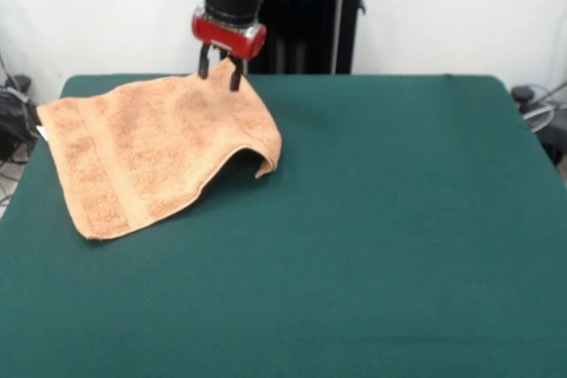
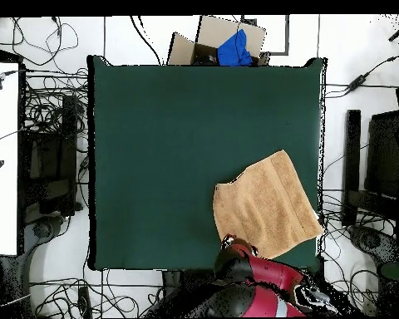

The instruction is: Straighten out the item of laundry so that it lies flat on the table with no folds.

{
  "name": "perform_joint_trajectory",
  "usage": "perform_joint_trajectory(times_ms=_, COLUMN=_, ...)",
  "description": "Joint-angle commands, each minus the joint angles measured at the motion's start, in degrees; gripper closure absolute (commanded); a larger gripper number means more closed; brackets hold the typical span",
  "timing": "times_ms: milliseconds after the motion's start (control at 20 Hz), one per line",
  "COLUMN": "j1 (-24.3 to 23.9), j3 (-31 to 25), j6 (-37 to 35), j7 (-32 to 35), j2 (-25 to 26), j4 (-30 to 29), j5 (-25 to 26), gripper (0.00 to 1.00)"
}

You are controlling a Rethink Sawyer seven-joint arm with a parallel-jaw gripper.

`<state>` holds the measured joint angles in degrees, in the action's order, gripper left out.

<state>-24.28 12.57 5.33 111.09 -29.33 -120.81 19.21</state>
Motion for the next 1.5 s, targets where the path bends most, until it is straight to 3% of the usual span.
perform_joint_trajectory(times_ms=50, j1=1.7, j3=-8.3, j6=-8.0, j7=9.4, j2=-7.8, j4=-2.2, j5=-5.4, gripper=0.00)
perform_joint_trajectory(times_ms=250, j1=1.5, j3=-9.9, j6=-9.4, j7=10.1, j2=-10.9, j4=-2.8, j5=-7.3, gripper=0.00)
perform_joint_trajectory(times_ms=650, j1=0.8, j3=-13.2, j6=-4.6, j7=13.2, j2=-8.0, j4=-2.0, j5=-11.8, gripper=0.00)
perform_joint_trajectory(times_ms=750, j1=1.7, j3=-13.3, j6=-1.2, j7=16.0, j2=-5.8, j4=-1.2, j5=-14.9, gripper=0.00)
perform_joint_trajectory(times_ms=1000, j1=4.3, j3=-12.0, j6=-0.3, j7=15.9, j2=-4.1, j4=1.0, j5=-19.7, gripper=0.00)
perform_joint_trajectory(times_ms=1500, j1=12.1, j3=-7.5, j6=-5.0, j7=14.9, j2=-7.4, j4=1.9, j5=-29.5, gripper=0.00)
